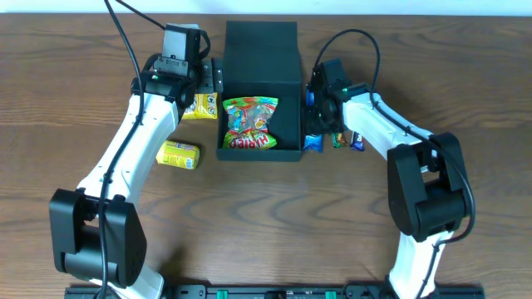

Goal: Pack container
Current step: 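Reach right gripper to the blue Oreo pack and grasp it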

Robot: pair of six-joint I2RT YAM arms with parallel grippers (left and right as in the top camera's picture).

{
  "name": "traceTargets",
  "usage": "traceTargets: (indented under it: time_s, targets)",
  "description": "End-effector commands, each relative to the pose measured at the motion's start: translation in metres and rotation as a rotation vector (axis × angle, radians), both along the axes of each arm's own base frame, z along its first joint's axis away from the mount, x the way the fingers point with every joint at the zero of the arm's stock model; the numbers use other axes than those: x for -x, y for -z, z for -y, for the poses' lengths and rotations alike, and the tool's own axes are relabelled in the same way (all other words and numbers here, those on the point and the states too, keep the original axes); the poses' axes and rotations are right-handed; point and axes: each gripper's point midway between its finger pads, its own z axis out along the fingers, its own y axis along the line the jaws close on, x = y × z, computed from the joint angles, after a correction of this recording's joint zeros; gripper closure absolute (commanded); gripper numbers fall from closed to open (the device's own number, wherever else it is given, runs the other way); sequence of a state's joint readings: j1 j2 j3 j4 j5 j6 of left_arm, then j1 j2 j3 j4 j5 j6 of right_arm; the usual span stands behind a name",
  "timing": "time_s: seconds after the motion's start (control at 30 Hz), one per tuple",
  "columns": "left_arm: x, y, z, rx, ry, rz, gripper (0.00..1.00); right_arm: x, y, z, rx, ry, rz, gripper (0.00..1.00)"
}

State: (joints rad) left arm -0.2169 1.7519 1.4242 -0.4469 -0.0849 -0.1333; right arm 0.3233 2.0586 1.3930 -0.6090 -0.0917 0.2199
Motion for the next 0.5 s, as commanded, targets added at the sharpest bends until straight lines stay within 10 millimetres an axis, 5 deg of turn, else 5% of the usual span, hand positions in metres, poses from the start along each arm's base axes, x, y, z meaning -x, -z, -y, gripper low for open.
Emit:
traceTargets:
  time_s: [0.0,0.3,0.47]
  targets:
    - [-0.002,-0.005,0.0,-0.002,0.004,0.008,0.05,-0.005,-0.003,-0.003,0.02,-0.008,0.019,0.51]
    - [-0.002,-0.004,0.0,-0.002,0.005,0.007,0.05,-0.015,-0.021,-0.003,0.016,-0.002,0.038,0.64]
    - [-0.002,-0.004,0.0,-0.002,0.005,0.007,0.05,-0.045,-0.101,0.0,0.058,0.024,0.114,0.74]
